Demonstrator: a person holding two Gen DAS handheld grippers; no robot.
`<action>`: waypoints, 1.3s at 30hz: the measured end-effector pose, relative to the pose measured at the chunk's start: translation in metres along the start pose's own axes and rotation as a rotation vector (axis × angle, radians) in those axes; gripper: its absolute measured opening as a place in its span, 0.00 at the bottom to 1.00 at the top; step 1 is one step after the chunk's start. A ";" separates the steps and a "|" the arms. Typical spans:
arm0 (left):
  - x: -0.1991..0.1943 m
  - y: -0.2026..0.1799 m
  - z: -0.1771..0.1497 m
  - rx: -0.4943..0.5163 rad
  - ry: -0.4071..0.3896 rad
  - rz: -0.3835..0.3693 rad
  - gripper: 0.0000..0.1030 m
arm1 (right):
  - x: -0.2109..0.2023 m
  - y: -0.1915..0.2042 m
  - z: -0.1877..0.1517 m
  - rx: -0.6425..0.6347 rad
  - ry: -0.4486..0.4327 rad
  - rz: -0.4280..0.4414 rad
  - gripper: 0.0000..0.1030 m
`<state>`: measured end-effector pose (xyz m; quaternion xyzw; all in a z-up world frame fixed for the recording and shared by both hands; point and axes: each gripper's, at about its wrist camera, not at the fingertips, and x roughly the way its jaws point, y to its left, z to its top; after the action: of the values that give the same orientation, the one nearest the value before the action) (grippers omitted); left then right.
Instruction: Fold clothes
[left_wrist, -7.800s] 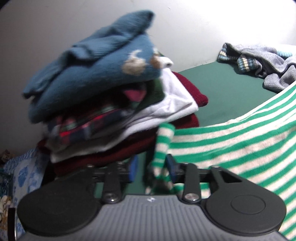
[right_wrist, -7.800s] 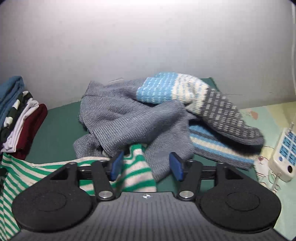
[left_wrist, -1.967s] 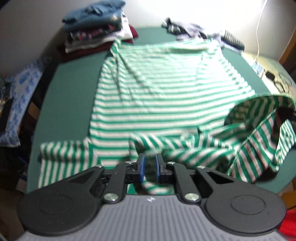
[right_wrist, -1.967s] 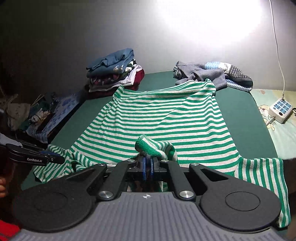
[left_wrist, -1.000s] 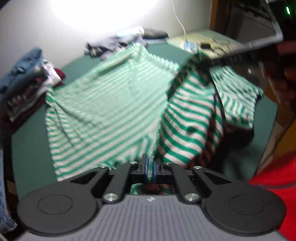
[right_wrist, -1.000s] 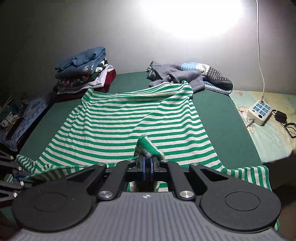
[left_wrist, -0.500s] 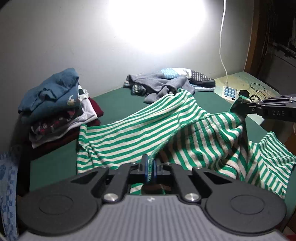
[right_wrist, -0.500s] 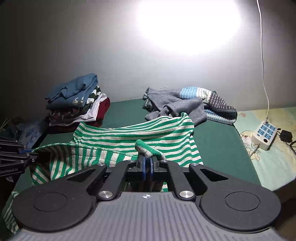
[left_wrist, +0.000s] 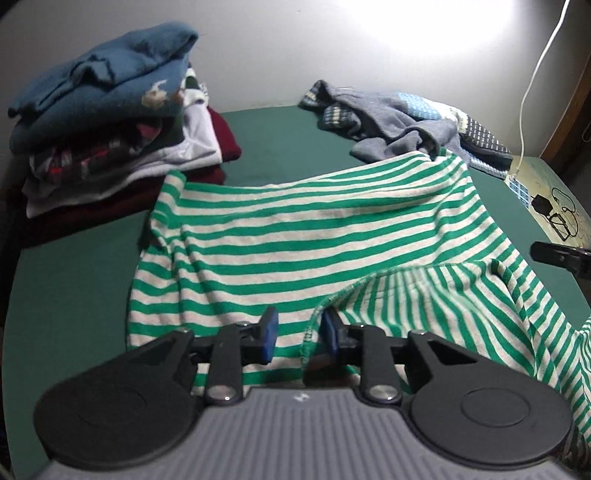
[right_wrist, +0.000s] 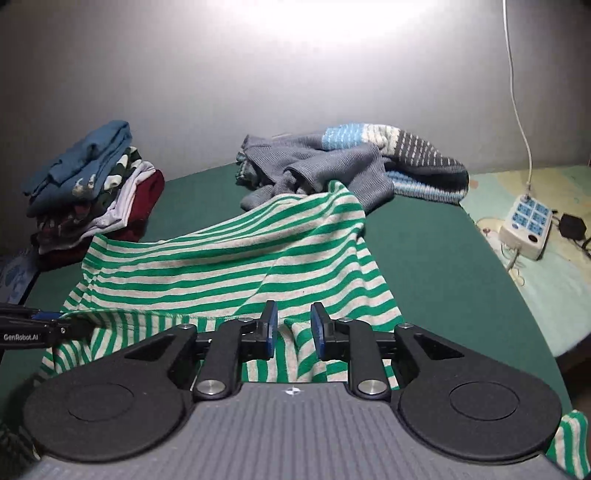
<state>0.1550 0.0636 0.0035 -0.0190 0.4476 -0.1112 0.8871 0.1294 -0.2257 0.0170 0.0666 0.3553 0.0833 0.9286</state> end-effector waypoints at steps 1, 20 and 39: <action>-0.001 0.005 -0.002 -0.015 -0.004 -0.018 0.36 | -0.005 0.002 0.000 -0.025 -0.011 0.013 0.25; -0.031 -0.031 -0.061 0.148 -0.013 0.141 0.72 | 0.071 0.093 -0.046 -0.281 0.109 0.016 0.38; -0.054 -0.066 -0.112 0.266 0.004 0.002 0.91 | -0.045 0.061 0.018 -0.109 -0.151 0.247 0.01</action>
<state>0.0224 0.0179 -0.0122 0.0993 0.4306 -0.1687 0.8811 0.1019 -0.1768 0.0709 0.0652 0.2684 0.2110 0.9377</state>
